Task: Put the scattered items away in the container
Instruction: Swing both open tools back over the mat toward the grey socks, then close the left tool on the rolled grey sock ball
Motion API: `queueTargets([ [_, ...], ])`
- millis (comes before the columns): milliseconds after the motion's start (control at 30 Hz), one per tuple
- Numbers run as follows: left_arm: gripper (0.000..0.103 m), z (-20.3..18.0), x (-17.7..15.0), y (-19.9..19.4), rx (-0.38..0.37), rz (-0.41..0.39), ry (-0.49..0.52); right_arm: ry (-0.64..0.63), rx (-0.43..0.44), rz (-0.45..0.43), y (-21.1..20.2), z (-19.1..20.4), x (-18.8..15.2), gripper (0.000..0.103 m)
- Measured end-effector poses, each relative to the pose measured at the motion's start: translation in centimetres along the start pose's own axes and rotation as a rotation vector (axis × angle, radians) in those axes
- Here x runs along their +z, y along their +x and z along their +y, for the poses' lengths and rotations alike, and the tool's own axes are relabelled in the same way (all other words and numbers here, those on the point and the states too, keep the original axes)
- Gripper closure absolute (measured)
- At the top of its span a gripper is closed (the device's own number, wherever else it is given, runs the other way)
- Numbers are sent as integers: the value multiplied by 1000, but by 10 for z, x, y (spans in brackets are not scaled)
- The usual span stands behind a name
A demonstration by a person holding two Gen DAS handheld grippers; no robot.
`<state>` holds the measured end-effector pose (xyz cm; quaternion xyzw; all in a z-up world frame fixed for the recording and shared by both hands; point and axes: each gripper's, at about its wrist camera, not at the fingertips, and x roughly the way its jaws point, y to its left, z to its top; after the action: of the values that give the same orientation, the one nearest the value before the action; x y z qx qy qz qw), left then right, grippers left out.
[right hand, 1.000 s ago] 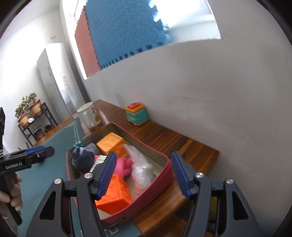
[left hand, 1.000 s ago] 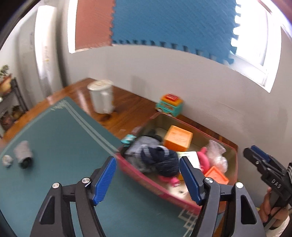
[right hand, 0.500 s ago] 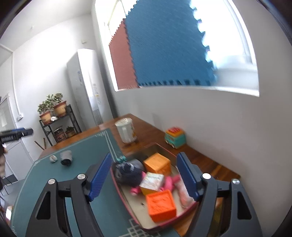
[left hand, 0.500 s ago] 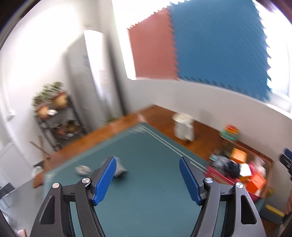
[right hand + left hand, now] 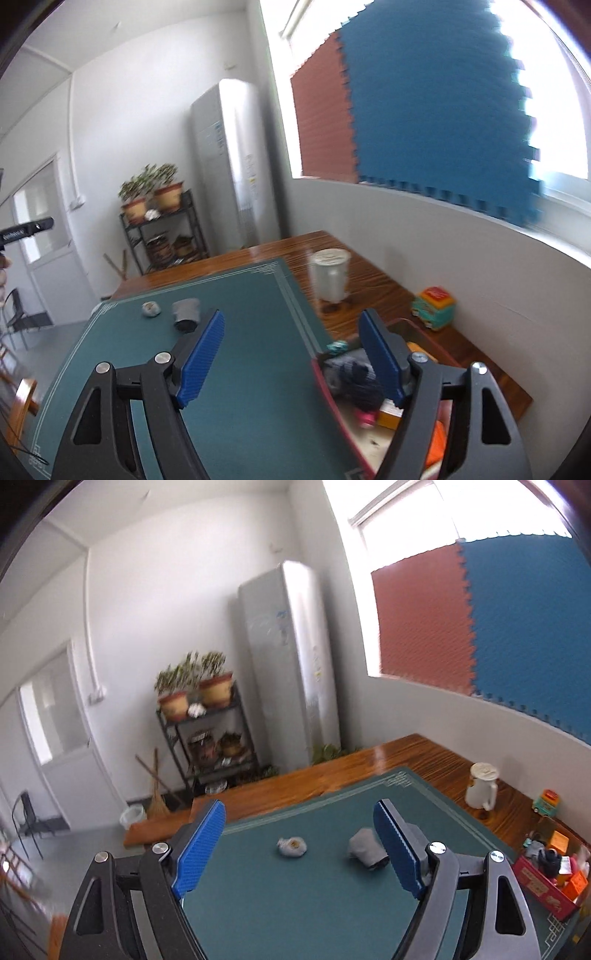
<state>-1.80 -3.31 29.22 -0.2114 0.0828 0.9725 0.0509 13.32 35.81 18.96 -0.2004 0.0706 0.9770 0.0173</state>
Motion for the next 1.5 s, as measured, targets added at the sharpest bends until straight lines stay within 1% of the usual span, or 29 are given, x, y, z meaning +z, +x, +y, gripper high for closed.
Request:
queueTargets([
  [133,19,26,-16,40,17,68,-63,-40,43,22,27,32,16,24],
  [267,19,45,-32,90,29,139,-120,-57,97,53,58,61,21,24],
  [400,19,58,-50,150,44,217,-186,-62,136,101,94,80,12,24],
  [500,19,61,-64,197,61,273,-223,-40,150,131,123,85,1,24],
  [600,19,59,-76,243,69,325,-256,-17,136,134,148,90,-12,24],
  [700,19,54,-89,282,52,366,-284,-16,107,134,174,94,-25,24],
  [800,19,47,-104,322,21,404,-308,-4,98,169,198,92,-40,24],
  [900,19,40,-119,353,-7,451,-340,12,92,217,218,86,-53,24],
  [1000,19,35,-132,380,0,483,-360,29,76,258,231,79,-63,24],
  [1100,19,31,-139,399,14,497,-362,43,66,269,236,73,-66,24],
  [1367,19,22,-154,416,0,527,-371,37,60,294,242,74,-72,24],
  [1400,22,22,-155,416,-4,529,-377,36,60,297,243,75,-72,24],
  [1433,38,22,-156,415,-10,528,-379,36,61,299,243,75,-73,24],
  [1467,45,22,-156,413,-15,522,-375,37,62,301,244,75,-73,24],
  [1500,45,22,-156,412,-18,518,-374,38,62,303,244,75,-74,24],
])
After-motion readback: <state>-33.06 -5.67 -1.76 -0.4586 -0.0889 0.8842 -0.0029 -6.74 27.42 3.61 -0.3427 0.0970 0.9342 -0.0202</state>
